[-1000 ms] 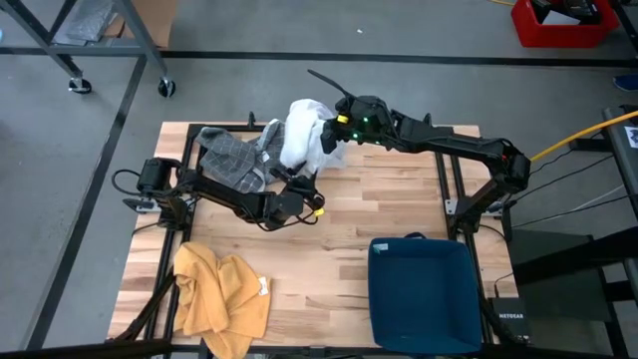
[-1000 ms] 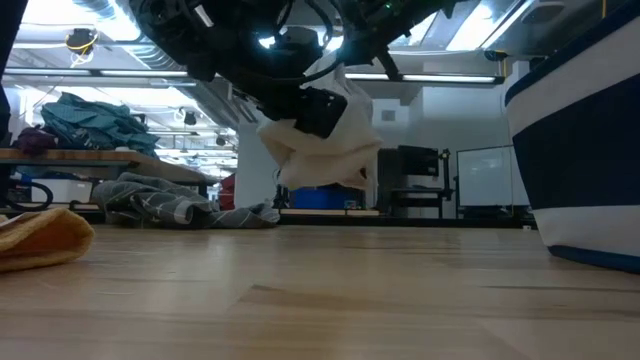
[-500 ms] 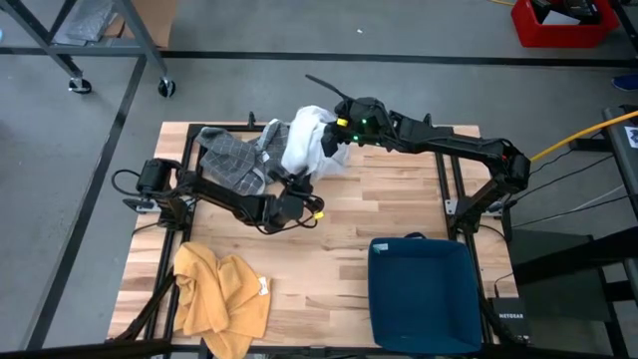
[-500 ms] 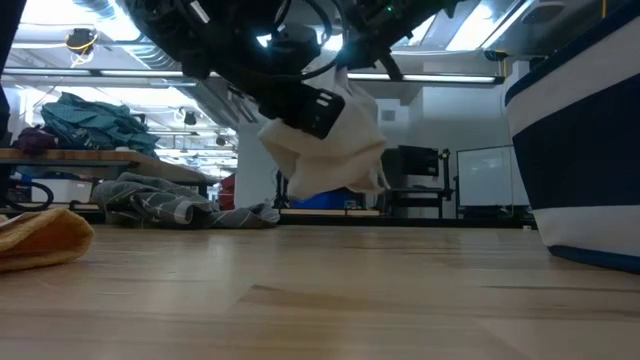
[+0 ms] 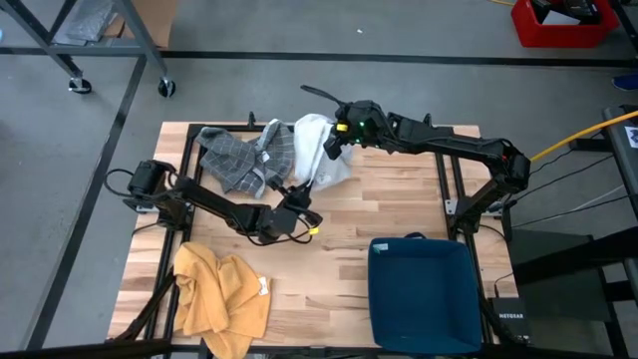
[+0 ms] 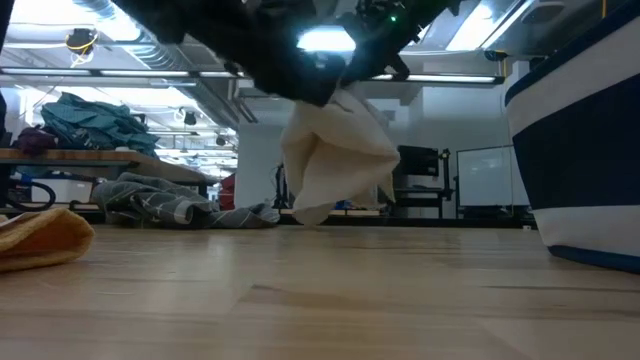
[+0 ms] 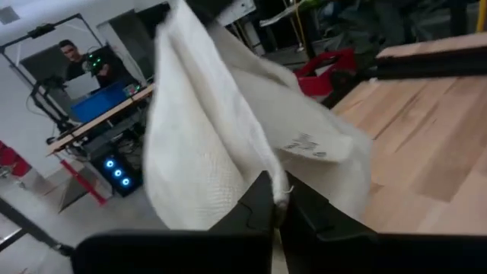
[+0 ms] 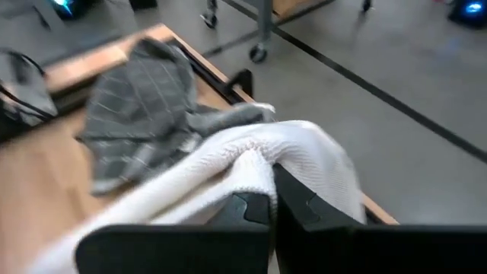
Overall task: Fold towel
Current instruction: Fold the white kitchen towel
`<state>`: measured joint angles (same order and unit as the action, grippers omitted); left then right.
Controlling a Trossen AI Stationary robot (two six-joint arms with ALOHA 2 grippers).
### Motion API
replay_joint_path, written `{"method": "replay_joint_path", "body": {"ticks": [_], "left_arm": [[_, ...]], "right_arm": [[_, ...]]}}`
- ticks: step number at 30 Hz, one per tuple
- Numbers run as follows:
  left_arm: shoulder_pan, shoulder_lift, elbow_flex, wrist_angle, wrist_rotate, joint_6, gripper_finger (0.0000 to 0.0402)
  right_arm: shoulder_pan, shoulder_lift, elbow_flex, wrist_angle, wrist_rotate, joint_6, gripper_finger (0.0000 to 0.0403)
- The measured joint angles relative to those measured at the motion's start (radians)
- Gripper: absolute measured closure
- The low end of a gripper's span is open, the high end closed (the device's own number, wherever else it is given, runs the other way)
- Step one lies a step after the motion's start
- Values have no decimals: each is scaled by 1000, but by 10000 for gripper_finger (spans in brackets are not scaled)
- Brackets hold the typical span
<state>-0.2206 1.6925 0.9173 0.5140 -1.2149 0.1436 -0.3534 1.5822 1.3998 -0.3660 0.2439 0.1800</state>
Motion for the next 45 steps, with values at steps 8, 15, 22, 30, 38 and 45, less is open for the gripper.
{"method": "replay_joint_path", "body": {"ticks": [8,15,22,30,38,45], "left_arm": [[-16,-125,0,-6,3,138,401],[4,-228,0,-9,0,334,401],[28,-300,0,-10,-1,453,401],[35,-311,0,-11,-1,467,402],[39,-314,0,-8,-10,520,401],[39,-318,0,37,-27,541,401]], "right_arm": [[0,-1,0,-102,37,-106,400],[0,-1,0,-181,41,-111,347],[0,-1,0,-268,25,-103,265],[0,-1,0,-396,-87,-56,229],[0,-1,0,-464,-253,30,228],[33,-1,-30,-484,-233,33,228]]}}
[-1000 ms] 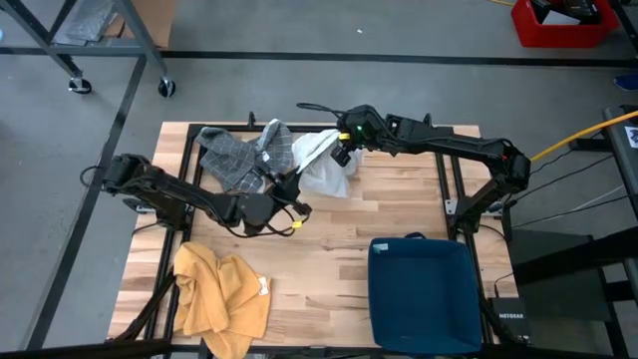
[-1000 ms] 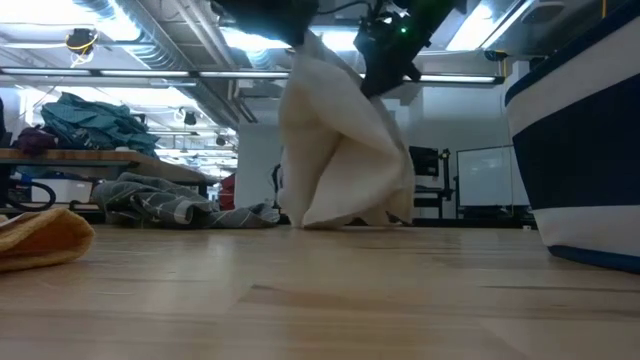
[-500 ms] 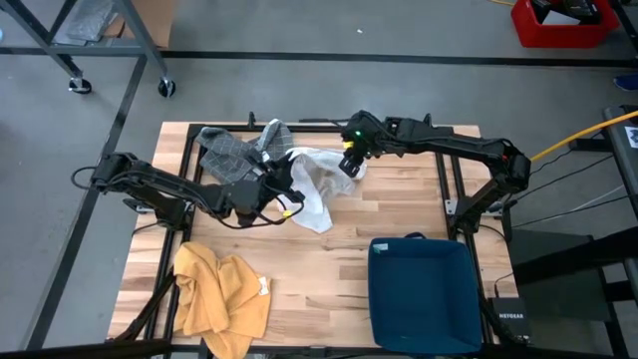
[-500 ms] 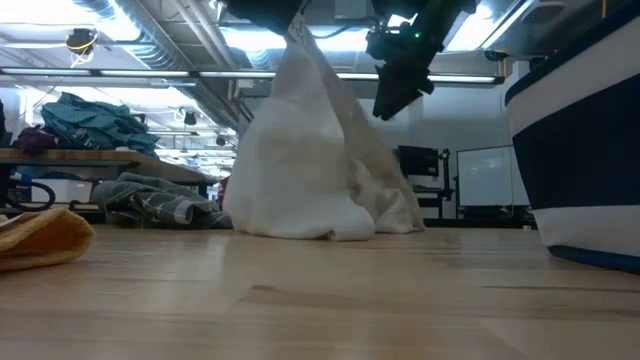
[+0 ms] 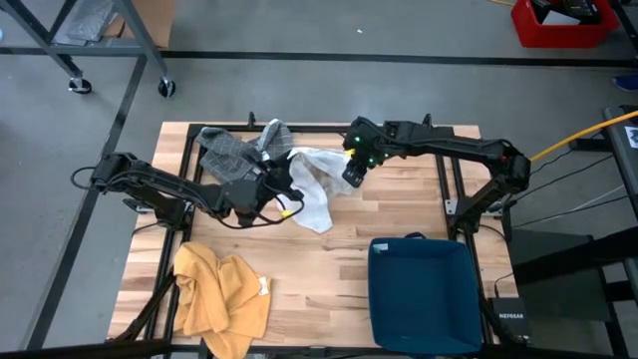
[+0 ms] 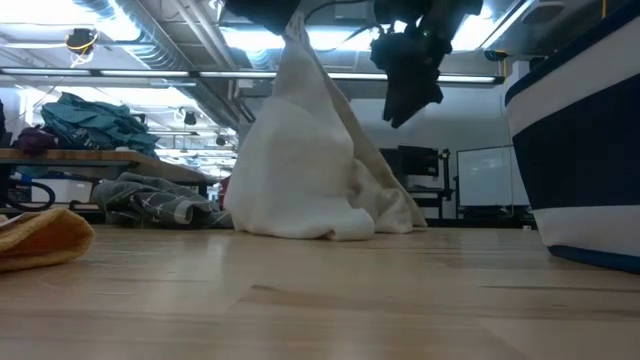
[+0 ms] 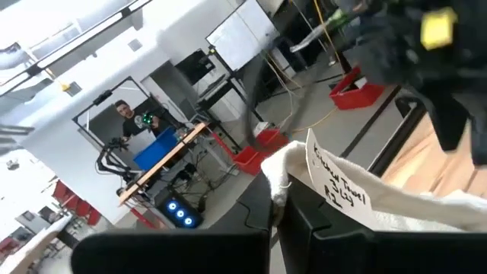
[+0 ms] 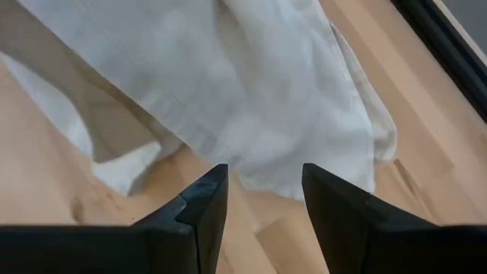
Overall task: Fold towel
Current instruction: Fold the white kitchen towel
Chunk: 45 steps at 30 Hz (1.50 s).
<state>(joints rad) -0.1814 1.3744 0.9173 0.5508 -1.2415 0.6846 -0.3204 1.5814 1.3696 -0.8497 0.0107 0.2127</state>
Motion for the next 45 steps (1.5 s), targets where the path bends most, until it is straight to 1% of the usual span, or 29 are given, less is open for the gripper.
{"method": "replay_joint_path", "body": {"ticks": [5,9,12,16,21,25,30,34,38,41,45], "left_arm": [[0,-42,0,46,-1,50,401],[0,-81,0,41,-1,57,401],[-6,-110,0,42,-1,70,401],[-8,-133,0,40,-1,91,401],[-6,-145,0,38,-2,107,401],[-6,-144,0,34,-1,129,401],[-6,-144,0,35,-1,129,401],[-6,-144,0,36,-1,129,401],[-6,-144,0,36,-1,128,401],[-6,-144,0,36,-1,128,401],[-6,-144,0,36,-1,127,401]], "right_arm": [[38,0,-72,17,77,-13,228],[50,0,-112,31,182,-86,228],[51,0,-137,62,229,-117,228],[52,0,-169,109,227,-137,228],[52,0,-201,123,152,-143,228],[53,0,-234,135,128,-165,228],[52,0,-285,198,149,-197,228],[52,0,-317,273,220,-269,228],[52,0,-320,281,304,-328,228],[52,0,-320,279,294,-333,228],[52,0,-320,272,238,-334,228]]}}
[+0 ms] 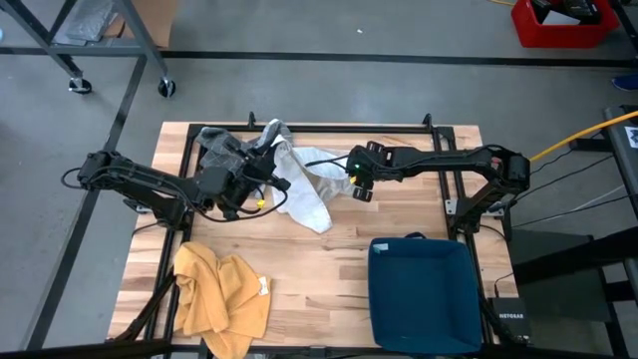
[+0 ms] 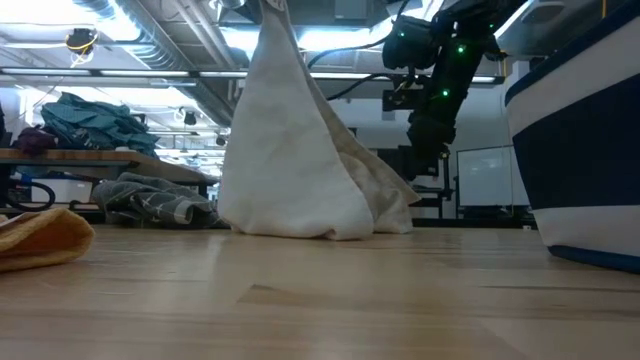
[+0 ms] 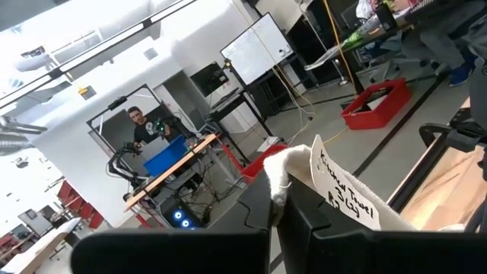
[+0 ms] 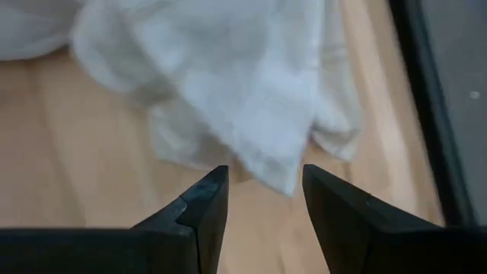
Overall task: Fold towel
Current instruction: Fold the white kitchen towel
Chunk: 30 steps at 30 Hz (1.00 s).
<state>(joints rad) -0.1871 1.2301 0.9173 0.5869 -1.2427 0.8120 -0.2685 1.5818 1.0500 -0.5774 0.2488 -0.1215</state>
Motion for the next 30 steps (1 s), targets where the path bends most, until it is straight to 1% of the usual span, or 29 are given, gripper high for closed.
{"method": "replay_joint_path", "body": {"ticks": [3,10,16,20,25,27,30], "left_arm": [[0,0,0,0,0,0,401],[0,0,0,0,0,0,401],[-1,0,0,1,0,-1,401],[-2,0,0,1,0,-5,401],[-2,0,0,-1,0,-7,401],[-2,0,0,0,0,-7,401],[-2,0,0,0,0,-7,401]], "right_arm": [[0,0,0,0,-15,0,228],[0,2,0,1,-6,-15,228],[0,34,0,11,14,-42,228],[0,75,0,54,80,-49,228],[-8,133,0,87,105,-78,228],[-9,153,0,88,131,-90,228],[-8,171,0,95,171,-98,239]]}}
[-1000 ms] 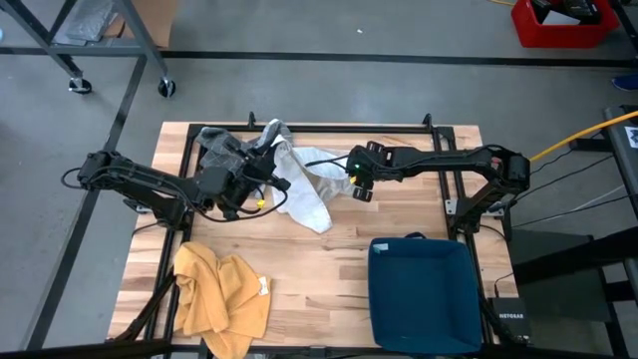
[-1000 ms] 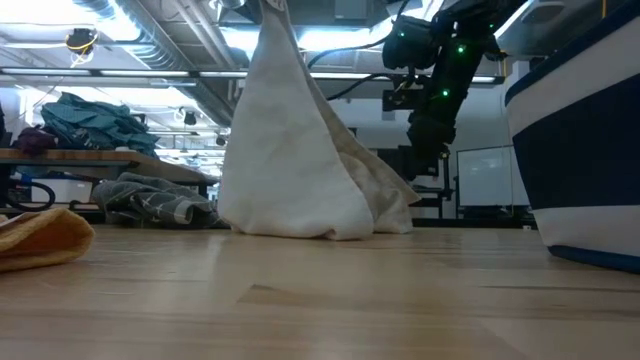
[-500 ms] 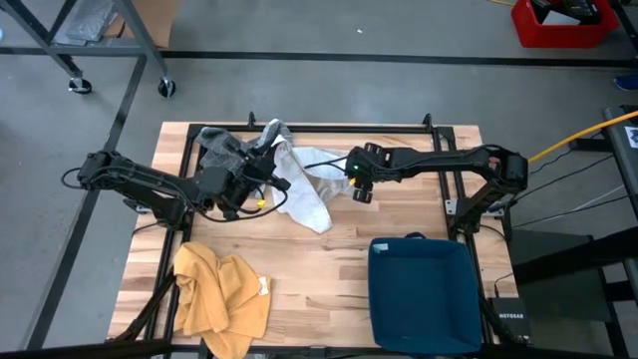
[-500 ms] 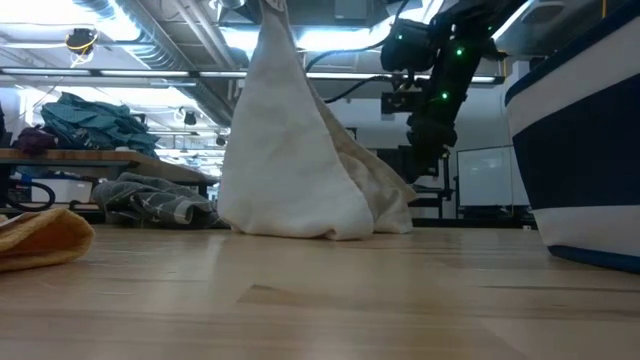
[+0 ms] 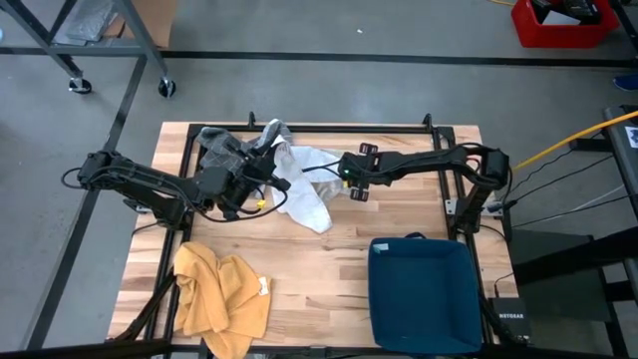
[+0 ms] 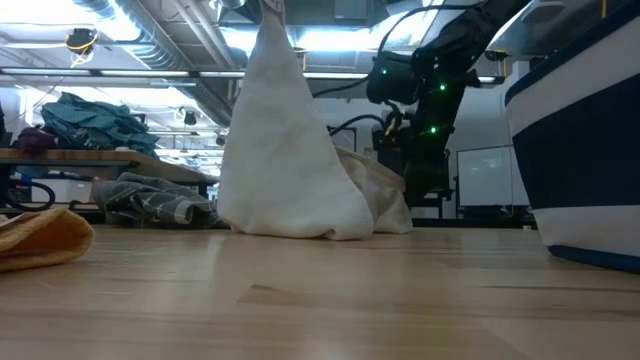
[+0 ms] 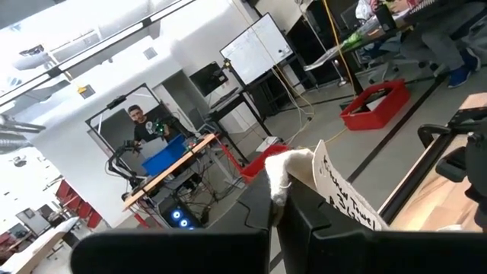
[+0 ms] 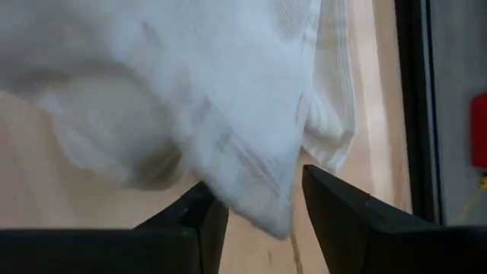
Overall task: Fold towel
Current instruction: Fold the white kitchen towel
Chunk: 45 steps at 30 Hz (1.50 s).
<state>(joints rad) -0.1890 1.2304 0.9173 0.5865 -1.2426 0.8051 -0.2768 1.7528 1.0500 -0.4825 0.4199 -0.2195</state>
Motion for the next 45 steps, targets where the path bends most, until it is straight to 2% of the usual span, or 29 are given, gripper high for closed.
{"method": "replay_joint_path", "body": {"ticks": [7,13,18,30,35,45], "left_arm": [[0,0,0,0,0,-6,401],[0,0,0,0,0,-17,401],[0,0,0,0,0,-19,401],[0,0,0,0,0,-20,401],[0,0,0,-2,0,-20,401],[0,0,0,-3,0,-20,401]], "right_arm": [[0,0,9,19,17,-23,304],[2,0,9,10,18,-23,323],[2,0,9,8,18,-15,305],[3,0,9,7,52,-12,210],[28,0,9,7,18,-42,204],[97,-1,10,12,120,-107,210]]}}
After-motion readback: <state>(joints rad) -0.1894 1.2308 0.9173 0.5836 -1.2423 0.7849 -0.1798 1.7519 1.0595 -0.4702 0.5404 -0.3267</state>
